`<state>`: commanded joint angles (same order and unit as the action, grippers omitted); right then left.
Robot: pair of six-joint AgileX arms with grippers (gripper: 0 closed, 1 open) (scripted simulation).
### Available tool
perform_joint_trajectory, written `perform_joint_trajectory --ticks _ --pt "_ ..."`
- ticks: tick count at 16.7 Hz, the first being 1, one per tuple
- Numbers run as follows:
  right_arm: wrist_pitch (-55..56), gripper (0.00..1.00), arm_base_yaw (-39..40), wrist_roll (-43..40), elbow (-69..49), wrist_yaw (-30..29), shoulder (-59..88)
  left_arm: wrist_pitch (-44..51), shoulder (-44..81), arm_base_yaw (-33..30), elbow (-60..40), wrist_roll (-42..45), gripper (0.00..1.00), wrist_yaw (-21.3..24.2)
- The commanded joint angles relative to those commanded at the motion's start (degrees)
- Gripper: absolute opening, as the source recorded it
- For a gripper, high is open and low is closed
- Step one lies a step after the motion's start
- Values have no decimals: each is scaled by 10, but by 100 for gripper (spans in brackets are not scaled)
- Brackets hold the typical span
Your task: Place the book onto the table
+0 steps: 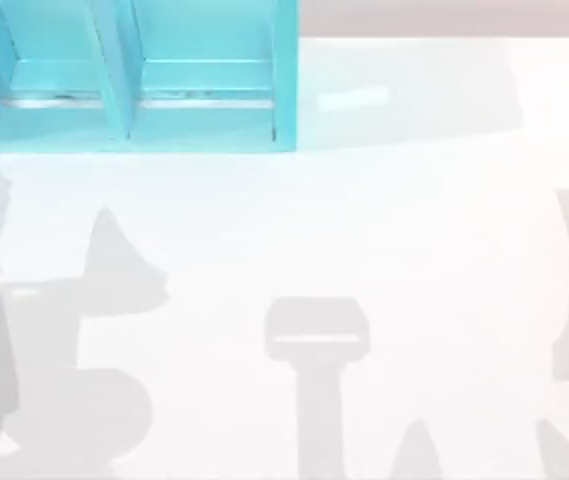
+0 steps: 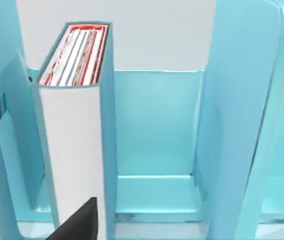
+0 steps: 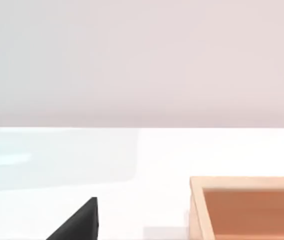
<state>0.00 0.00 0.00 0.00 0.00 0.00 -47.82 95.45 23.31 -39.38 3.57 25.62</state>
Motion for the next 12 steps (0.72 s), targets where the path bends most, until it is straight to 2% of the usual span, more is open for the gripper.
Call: perform_joint_trajectory --ticks 6,12 --pt "0 100 0 0 0 0 0 -133 249 57 -112 10 100 69" --pt "0 100 0 0 0 0 0 -172 305 71 -145 13 100 87"
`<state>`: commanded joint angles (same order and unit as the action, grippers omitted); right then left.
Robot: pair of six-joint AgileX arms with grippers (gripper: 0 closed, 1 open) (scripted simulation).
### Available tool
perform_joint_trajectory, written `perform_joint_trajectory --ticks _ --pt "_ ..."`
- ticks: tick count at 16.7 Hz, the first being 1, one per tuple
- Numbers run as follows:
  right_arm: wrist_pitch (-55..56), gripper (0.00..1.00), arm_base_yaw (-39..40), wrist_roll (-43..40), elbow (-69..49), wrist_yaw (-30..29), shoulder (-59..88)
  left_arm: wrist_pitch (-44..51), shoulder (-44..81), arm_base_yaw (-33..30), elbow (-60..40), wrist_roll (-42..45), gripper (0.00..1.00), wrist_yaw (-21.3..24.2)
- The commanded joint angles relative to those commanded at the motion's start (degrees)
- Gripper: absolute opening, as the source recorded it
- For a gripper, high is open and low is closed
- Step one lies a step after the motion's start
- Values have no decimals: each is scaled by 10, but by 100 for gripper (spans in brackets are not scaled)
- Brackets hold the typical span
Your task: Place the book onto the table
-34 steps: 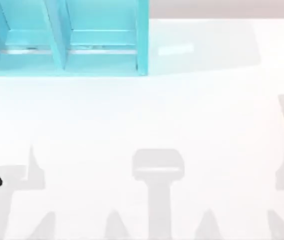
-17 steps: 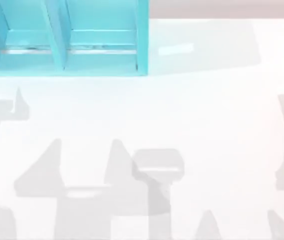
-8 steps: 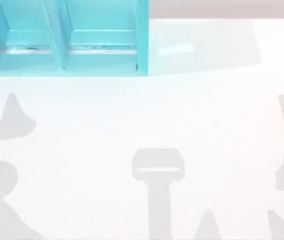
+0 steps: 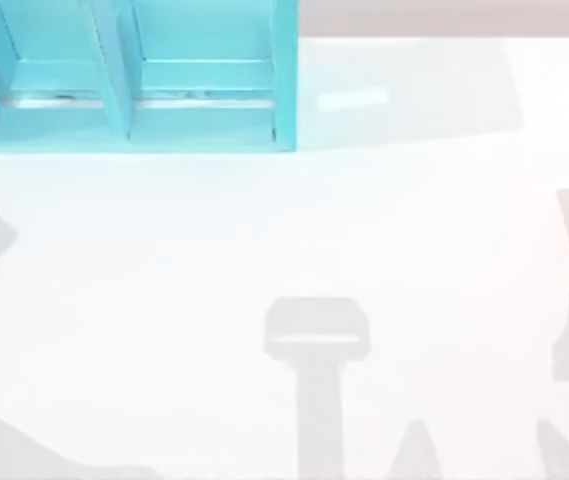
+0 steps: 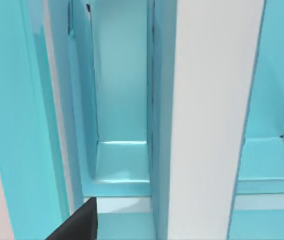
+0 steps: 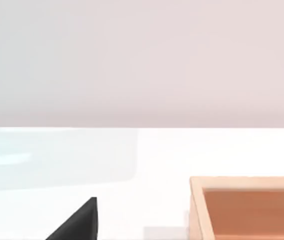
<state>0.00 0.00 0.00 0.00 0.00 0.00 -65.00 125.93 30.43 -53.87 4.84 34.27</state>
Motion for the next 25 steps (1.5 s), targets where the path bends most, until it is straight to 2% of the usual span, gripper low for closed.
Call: perform_joint_trajectory --ticks 5,14,20,25 --pt "0 100 0 0 0 0 0 9 11 -8 -20 -1 100 -7" --pt "0 100 0 0 0 0 0 101 124 -63 -231 -10 100 -61" --pt "0 100 0 0 0 0 0 111 134 -69 -251 -11 100 -67" --pt "0 100 0 0 0 0 0 111 134 -69 -251 -11 62 -67"
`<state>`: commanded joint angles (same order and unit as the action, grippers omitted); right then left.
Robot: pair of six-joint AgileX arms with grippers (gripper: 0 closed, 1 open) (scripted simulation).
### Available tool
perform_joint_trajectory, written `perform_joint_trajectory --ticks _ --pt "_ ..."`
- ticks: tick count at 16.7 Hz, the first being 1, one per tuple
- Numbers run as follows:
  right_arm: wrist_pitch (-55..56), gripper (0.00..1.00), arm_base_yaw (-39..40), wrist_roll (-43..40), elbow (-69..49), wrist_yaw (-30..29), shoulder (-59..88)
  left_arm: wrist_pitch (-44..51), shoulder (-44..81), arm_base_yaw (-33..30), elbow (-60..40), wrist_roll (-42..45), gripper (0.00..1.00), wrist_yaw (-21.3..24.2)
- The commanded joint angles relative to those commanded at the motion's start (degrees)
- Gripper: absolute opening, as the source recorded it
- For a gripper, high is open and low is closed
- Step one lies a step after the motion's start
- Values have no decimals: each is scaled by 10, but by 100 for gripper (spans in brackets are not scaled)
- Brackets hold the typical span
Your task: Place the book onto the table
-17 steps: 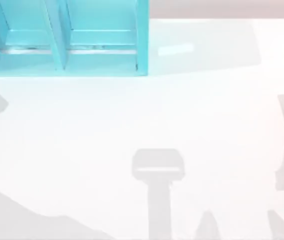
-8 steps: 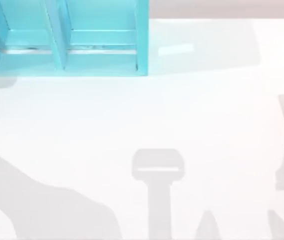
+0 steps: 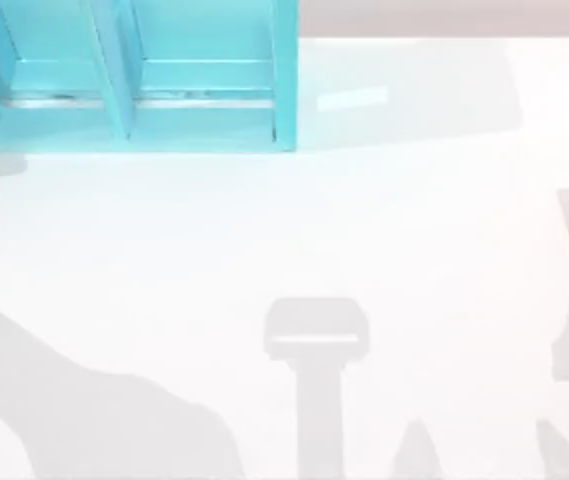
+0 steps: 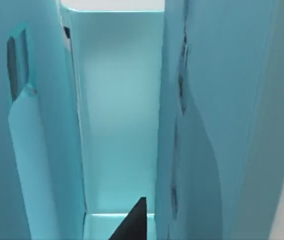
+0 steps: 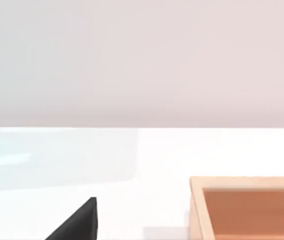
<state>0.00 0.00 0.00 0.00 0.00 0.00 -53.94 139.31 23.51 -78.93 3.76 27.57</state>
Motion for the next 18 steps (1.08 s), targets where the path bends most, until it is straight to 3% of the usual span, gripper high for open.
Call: perform_joint_trajectory --ticks 8,18 --pt "0 100 0 0 0 0 0 0 0 0 0 0 2 0" --pt "0 100 0 0 0 0 0 1 -2 1 2 1 0 0"
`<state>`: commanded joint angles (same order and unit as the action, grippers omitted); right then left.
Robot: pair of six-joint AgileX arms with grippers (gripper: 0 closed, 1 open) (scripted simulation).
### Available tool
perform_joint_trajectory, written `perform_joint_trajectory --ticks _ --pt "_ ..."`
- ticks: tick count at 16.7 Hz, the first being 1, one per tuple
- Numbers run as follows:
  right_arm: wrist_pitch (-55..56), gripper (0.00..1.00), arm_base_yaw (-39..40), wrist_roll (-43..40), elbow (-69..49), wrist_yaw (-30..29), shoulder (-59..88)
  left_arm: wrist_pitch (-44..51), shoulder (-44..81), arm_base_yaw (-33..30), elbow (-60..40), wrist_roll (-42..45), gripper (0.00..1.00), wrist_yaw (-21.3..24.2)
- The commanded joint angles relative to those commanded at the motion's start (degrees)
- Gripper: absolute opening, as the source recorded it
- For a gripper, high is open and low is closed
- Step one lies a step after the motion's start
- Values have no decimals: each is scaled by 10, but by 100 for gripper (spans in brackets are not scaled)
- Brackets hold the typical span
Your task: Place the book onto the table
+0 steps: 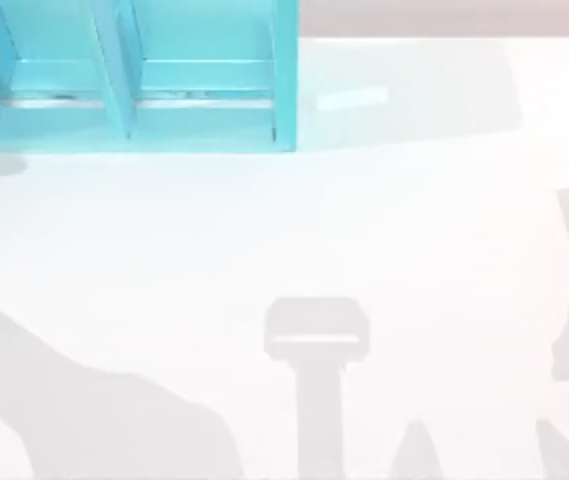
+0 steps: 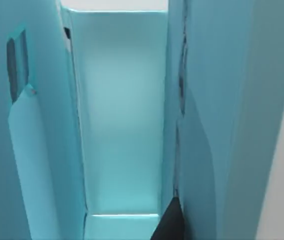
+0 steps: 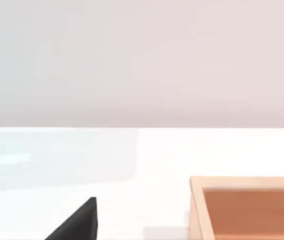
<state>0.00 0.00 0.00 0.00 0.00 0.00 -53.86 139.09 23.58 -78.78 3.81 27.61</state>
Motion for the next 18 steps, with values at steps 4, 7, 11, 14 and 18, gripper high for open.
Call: perform_joint_trajectory --ticks 4,7,11,14,18 --pt "0 100 0 0 0 0 0 38 -64 20 32 1 0 19" --pt "0 100 0 0 0 0 0 99 -173 49 84 3 0 49" --pt "0 100 0 0 0 0 0 198 -358 98 168 11 0 95" --pt "0 100 0 0 0 0 0 264 -480 134 222 19 0 128" --pt "0 100 0 0 0 0 0 318 -566 166 266 28 0 156"
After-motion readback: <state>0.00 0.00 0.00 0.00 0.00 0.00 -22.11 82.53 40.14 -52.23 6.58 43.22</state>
